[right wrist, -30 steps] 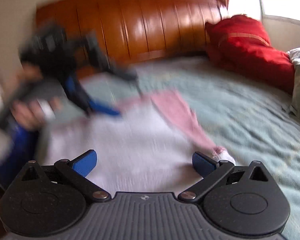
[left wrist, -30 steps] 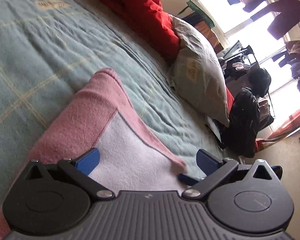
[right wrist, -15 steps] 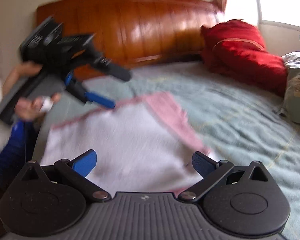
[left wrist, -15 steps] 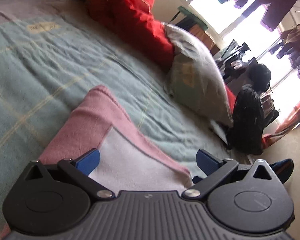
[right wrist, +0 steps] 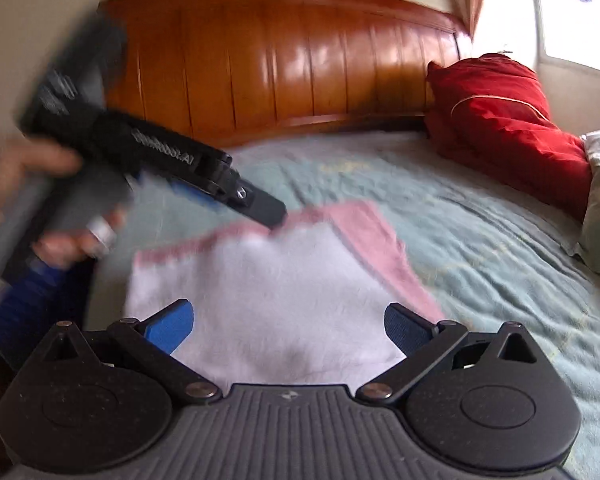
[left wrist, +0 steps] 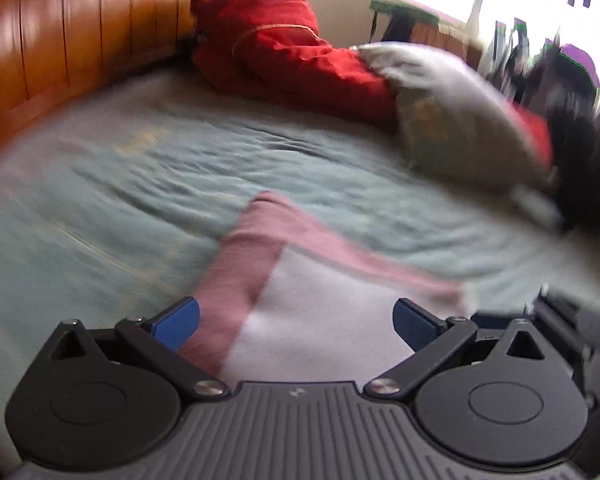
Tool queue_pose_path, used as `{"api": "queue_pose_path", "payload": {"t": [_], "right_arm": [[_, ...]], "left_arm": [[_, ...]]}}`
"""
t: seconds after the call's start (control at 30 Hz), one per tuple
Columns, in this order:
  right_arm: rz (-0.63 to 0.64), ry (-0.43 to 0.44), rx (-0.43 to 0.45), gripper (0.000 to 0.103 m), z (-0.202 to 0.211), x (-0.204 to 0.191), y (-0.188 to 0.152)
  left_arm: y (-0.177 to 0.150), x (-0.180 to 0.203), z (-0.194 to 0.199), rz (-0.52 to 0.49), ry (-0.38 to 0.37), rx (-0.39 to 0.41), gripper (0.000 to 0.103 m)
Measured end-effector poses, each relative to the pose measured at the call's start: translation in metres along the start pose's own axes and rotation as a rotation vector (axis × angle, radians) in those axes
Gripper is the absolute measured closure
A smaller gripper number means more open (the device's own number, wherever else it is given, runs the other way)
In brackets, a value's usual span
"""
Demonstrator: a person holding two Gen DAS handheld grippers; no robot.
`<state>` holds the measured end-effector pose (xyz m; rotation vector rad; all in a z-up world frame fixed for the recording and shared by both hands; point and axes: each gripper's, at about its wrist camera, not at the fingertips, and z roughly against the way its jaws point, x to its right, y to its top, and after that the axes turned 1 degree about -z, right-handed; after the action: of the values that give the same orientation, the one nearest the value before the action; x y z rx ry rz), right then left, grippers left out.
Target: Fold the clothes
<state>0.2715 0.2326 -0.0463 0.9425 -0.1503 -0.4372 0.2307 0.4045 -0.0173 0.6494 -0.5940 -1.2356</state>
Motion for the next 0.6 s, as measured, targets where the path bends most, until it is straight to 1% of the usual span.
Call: {"api": "queue_pose_path", "payload": {"t": [0.07,0.1,0.17,0.3,0.4,0.47,0.5,0.57,0.6], "right_arm": [[0.03,-0.027,-0.037,0.0,-0.008,-0.009,-0.007],[0.033,-0.037,-0.034,0.0,-0.006,-0.011,-0.009],[0.029,-0.028,-0.019,0.0,0.006,-0.016,-0.007],[0.024,0.027,0.043,0.0,0.023,-0.029,0.008],[0.025,0.018,0.005,0.0,0.008,-0.037,0.013],[0.022,0.001,-0.053,0.0,-0.001,-0.037,0.004],[0.031,-0.009,-0.071,0.0,-0.002,-0.037,-0.001],[0.068,-0.038,-0.076,0.0,0.007,-0.041,-0.01],[0.071,-0.047,-0.075,0.0,0.012,-0.043,-0.012]], "left_arm": [[-0.011,0.008,0.014,-0.049,0.002,-0.003,0.001],[-0.017,0.01,0.022,-0.062,-0.002,-0.005,0.001],[-0.031,0.012,0.039,-0.064,0.007,0.007,0.001],[-0.062,0.016,0.077,-0.091,0.073,0.053,0.001],[-0.085,0.017,0.099,-0.095,0.132,0.062,0.001],[-0.102,0.019,0.107,-0.096,0.161,0.044,0.001],[-0.11,0.019,0.109,-0.094,0.168,0.026,0.001],[-0.124,0.021,0.112,-0.097,0.169,-0.005,0.001],[-0.131,0.023,0.114,-0.104,0.173,-0.004,0.001]]}}
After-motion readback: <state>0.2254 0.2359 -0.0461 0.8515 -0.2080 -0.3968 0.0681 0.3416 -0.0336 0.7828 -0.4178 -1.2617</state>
